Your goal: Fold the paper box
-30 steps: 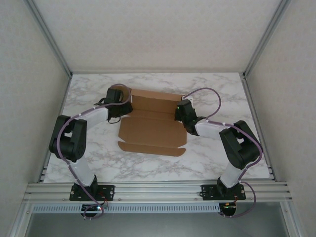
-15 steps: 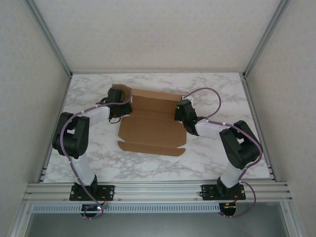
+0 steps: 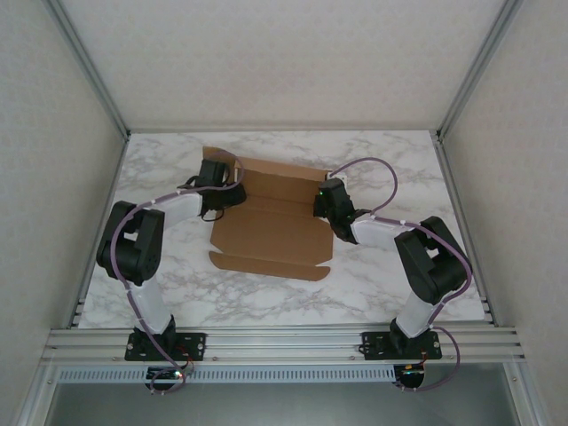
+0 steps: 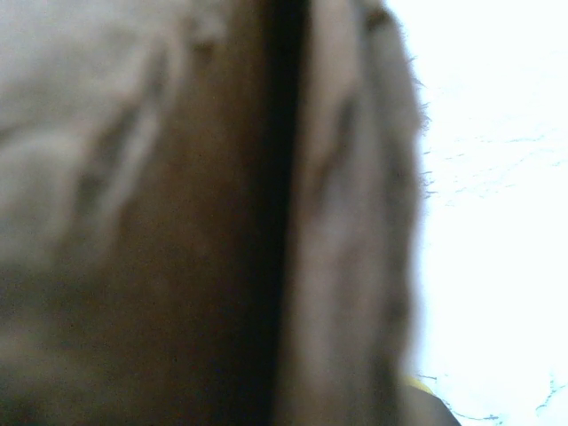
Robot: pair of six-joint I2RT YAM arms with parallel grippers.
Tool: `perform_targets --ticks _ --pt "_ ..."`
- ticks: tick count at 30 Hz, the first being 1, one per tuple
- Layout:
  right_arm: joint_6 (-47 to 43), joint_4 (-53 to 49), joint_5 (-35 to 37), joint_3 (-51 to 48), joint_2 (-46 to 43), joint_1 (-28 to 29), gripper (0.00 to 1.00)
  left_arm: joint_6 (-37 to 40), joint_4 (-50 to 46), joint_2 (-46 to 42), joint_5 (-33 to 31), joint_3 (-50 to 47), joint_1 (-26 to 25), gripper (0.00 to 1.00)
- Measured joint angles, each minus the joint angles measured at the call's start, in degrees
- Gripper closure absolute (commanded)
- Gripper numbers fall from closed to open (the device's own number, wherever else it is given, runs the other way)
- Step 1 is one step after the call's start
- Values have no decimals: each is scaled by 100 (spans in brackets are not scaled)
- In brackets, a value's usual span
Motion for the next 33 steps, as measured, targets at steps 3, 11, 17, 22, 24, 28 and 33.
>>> perform_targets --ticks 3,11,17,22,24,28,33 --pt "-2 0 -2 0 0 -2 100 17 0 -24 -17 0 -116 50" --pt "-15 -2 2 4 2 -13 100 155 -63 -24 -339 2 -332 49" --pt "-22 -2 20 44 44 -24 100 249 -192 -24 -511 24 -444 49" --pt "-22 -4 46 44 46 -24 100 407 -452 -24 -743 170 -518 49" --pt "-17 0 50 44 55 -24 100 494 -599 -24 -861 295 -544 49" --pt "-15 22 39 66 85 -24 100 584 -793 -24 -994 481 -557 49" --pt "-15 50 33 74 105 -24 100 656 -905 -24 -1067 531 -560 49"
